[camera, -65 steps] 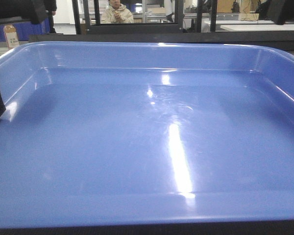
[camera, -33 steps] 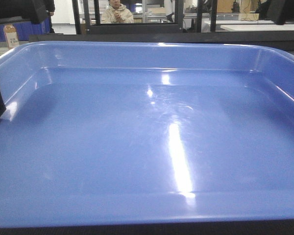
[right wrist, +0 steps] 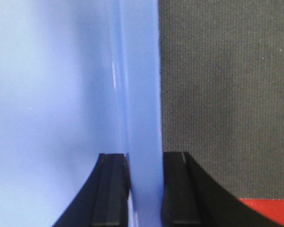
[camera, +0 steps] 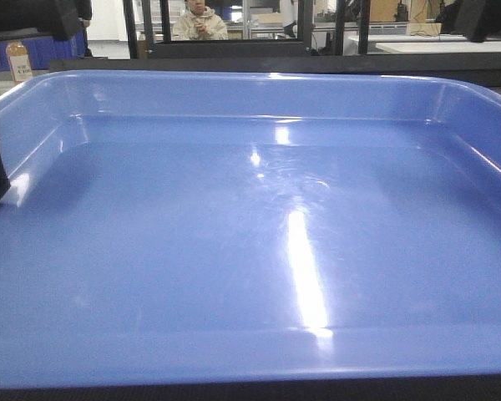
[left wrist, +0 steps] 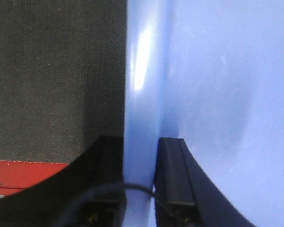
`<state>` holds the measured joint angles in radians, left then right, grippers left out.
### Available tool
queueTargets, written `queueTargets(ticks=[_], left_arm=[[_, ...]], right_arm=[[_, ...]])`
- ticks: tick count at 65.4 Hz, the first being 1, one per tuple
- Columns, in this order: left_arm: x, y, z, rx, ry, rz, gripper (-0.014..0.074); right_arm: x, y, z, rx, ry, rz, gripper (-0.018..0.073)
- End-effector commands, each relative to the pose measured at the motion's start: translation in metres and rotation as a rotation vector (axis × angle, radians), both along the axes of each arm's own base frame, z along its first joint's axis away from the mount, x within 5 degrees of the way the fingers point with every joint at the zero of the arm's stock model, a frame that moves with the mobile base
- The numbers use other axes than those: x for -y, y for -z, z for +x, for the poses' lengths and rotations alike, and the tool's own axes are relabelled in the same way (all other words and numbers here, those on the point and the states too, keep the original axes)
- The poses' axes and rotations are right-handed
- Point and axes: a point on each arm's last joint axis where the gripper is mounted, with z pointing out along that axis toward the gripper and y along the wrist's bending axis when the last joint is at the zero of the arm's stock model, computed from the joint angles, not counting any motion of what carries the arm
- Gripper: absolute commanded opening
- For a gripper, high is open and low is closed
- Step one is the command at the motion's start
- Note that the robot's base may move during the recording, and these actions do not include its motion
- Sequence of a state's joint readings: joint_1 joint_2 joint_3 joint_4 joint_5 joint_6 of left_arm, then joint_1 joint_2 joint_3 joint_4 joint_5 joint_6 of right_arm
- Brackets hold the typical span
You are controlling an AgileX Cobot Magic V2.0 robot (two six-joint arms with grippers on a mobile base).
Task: Grab blue tray and place on right shelf
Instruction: 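Lift the blue tray off the table with both grippers, then hold the tray with both grippers while the base drives to the shelf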
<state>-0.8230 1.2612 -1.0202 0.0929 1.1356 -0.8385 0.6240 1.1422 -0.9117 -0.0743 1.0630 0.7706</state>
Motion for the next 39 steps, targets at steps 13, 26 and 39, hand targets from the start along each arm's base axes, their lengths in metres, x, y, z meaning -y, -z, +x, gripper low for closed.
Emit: queueTargets(ticks=[13, 26, 39], left_arm=[[0.0013, -0.0146, 0.0004, 0.053, -0.011, -0.074, 0.0002], [0.0013, -0.0146, 0.0004, 0.053, -0.011, -0.074, 0.0002], [0.0013, -0.0146, 0.0004, 0.053, -0.011, -0.074, 0.0002]], right_arm=[[-0.0037, -0.0163, 0.0015, 0.086, 0.003, 0.081, 0.0219], [-0.0037, -0.0163, 0.0015, 0.086, 0.003, 0.081, 0.0219], [-0.0037, -0.0163, 0.0015, 0.086, 0.003, 0.081, 0.0219]])
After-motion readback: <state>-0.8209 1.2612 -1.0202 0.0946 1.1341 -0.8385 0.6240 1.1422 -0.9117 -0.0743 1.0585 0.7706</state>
